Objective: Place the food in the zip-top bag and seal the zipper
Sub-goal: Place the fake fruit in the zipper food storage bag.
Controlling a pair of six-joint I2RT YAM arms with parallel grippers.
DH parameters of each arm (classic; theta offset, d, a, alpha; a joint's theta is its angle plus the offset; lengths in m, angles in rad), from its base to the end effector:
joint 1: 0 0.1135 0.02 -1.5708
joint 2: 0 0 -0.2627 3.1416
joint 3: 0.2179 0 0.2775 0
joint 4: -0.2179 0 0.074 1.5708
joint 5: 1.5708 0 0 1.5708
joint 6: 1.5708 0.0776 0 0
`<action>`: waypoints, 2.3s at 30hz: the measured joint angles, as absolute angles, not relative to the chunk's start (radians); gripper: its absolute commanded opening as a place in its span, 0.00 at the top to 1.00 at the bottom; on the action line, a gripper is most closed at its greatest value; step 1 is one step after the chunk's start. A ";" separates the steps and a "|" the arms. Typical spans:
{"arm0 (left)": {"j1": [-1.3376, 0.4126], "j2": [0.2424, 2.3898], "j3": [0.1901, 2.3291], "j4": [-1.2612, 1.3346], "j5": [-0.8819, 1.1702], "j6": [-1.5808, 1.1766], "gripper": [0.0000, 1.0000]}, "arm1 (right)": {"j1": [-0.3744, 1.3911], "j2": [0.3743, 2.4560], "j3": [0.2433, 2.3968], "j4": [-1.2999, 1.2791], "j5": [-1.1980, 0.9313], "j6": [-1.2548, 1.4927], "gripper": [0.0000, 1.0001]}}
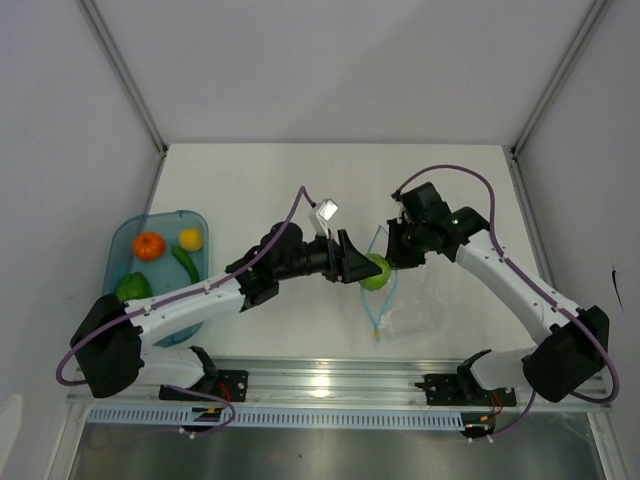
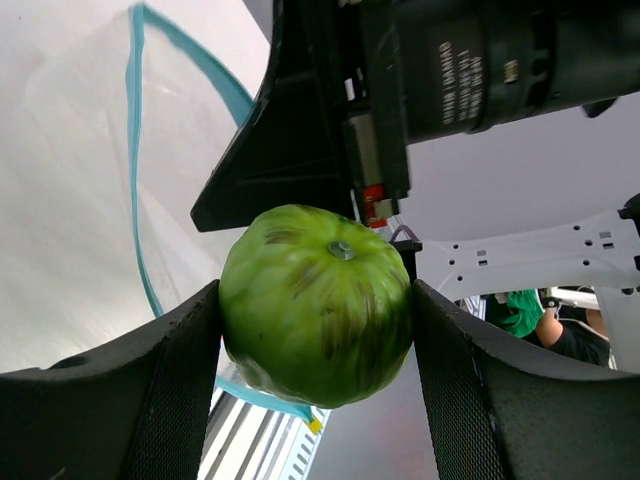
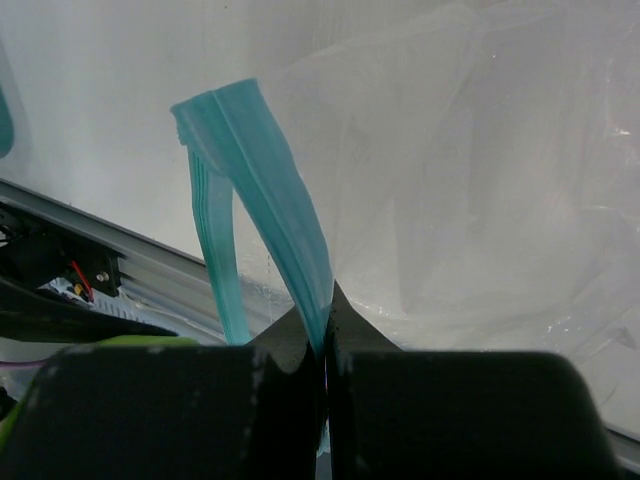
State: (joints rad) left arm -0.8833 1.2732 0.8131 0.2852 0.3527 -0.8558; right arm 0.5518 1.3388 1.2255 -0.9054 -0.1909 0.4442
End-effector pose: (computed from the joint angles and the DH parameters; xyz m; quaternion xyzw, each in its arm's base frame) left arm 0.2058 -0.2929 0.2725 0.1231 0.7527 -0.5701 0.3055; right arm 0.2600 0.1773 0.2703 -0.0774 0.9550 0.2102 0.1946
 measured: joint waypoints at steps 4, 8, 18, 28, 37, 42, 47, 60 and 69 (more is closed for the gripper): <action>-0.902 1.310 0.806 0.314 0.352 -0.874 0.99 | 0.543 1.337 1.246 -0.908 -0.192 0.451 1.00; -0.926 1.336 0.802 0.327 0.343 -0.883 0.99 | 0.543 1.331 1.262 -0.906 -0.204 0.460 1.00; -0.941 1.353 0.804 0.153 0.176 -0.883 0.98 | 0.539 1.301 1.277 -0.908 -0.237 0.478 1.00; -0.974 1.353 0.881 0.020 0.090 -0.860 0.19 | 0.542 1.284 1.281 -0.907 -0.259 0.487 1.00; -0.986 1.290 0.872 0.153 0.197 -0.780 0.12 | 0.541 1.282 1.253 -0.884 -0.273 0.496 1.00; -0.986 1.187 0.797 0.124 0.148 -0.737 0.12 | 0.515 1.279 1.248 -0.876 -0.303 0.496 1.00; -0.987 0.937 0.722 0.043 -0.021 -0.676 0.07 | 0.412 1.229 1.205 -0.826 -0.472 0.505 1.00; -0.620 0.833 0.833 -0.405 -0.420 -0.622 0.02 | 0.352 1.261 1.206 -0.820 -0.480 0.438 1.00; -0.237 1.087 0.913 -0.529 -0.415 -0.619 0.06 | 0.352 1.283 1.192 -0.816 -0.460 0.390 1.00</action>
State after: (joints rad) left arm -0.2367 1.0866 0.9127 -0.5289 -0.4149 -0.6193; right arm 0.3519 1.2835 1.1915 -0.8158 -0.4603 0.3904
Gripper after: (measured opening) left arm 0.951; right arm 0.003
